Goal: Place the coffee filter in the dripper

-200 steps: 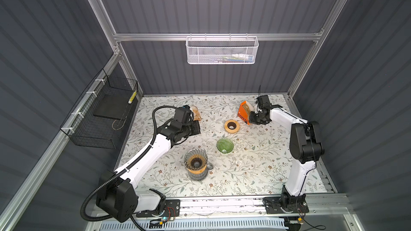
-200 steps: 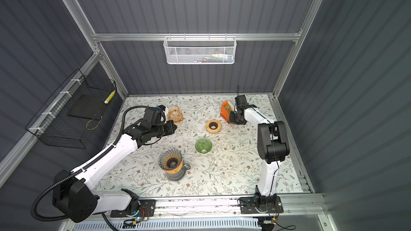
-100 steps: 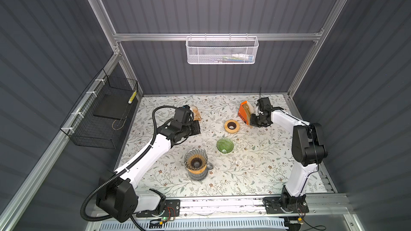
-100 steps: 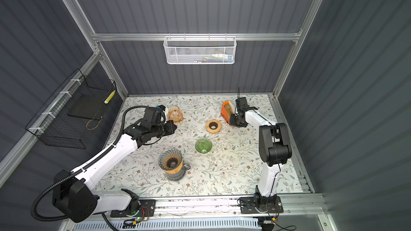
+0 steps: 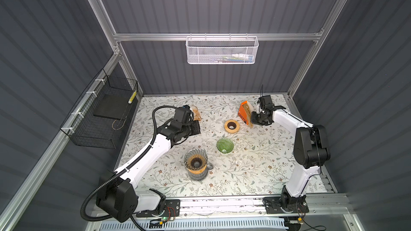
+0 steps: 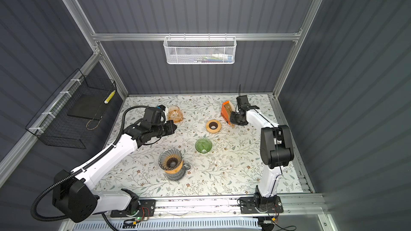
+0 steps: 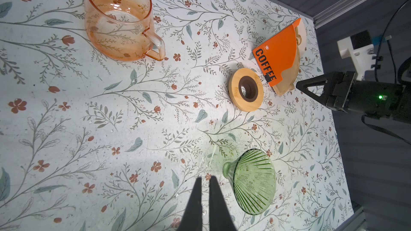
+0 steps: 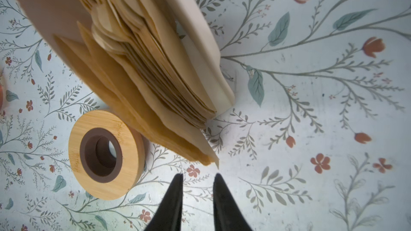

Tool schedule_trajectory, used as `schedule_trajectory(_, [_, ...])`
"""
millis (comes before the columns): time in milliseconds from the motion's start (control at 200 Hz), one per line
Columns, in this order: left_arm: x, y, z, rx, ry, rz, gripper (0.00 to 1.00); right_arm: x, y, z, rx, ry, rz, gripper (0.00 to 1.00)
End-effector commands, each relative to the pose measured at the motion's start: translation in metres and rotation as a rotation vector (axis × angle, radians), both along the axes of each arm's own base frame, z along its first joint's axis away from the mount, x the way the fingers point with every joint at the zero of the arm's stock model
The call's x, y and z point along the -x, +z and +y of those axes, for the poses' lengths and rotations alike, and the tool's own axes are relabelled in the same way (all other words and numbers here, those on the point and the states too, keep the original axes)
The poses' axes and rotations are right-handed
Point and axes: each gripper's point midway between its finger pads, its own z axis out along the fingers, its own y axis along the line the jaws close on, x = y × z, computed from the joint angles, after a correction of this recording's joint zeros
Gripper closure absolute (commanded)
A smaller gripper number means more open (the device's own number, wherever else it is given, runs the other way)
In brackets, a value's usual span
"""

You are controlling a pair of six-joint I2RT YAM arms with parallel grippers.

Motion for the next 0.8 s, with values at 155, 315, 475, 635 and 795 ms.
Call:
schedule_trajectory(155, [-0.001, 0.013, 0.0, 0.008, -0.006, -0.047, 0.9, -0.017, -0.001, -0.002, 0.046, 0.009, -0.01, 0.75])
schedule_trajectory(315, [-0.002, 0.013, 0.0, 0.005, -0.007, -0.046, 0.9, -0.018, -0.006, -0.002, 0.055, 0.012, 0.003, 0.78])
schedule_trajectory(475, [-0.002, 0.012, -0.001, 0.005, -0.008, -0.044, 0.9, -0.019, -0.009, -0.003, 0.061, 0.011, 0.005, 0.79])
schedule_trajectory(635, [-0.003, 0.014, -0.001, 0.01, -0.007, -0.047, 0.9, -0.019, -0.009, -0.002, 0.054, 0.014, 0.005, 0.79])
schedule_trajectory(795, [-0.003, 0.012, -0.001, 0.008, -0.007, -0.044, 0.9, -0.018, -0.006, 0.002, 0.054, 0.022, -0.003, 0.78])
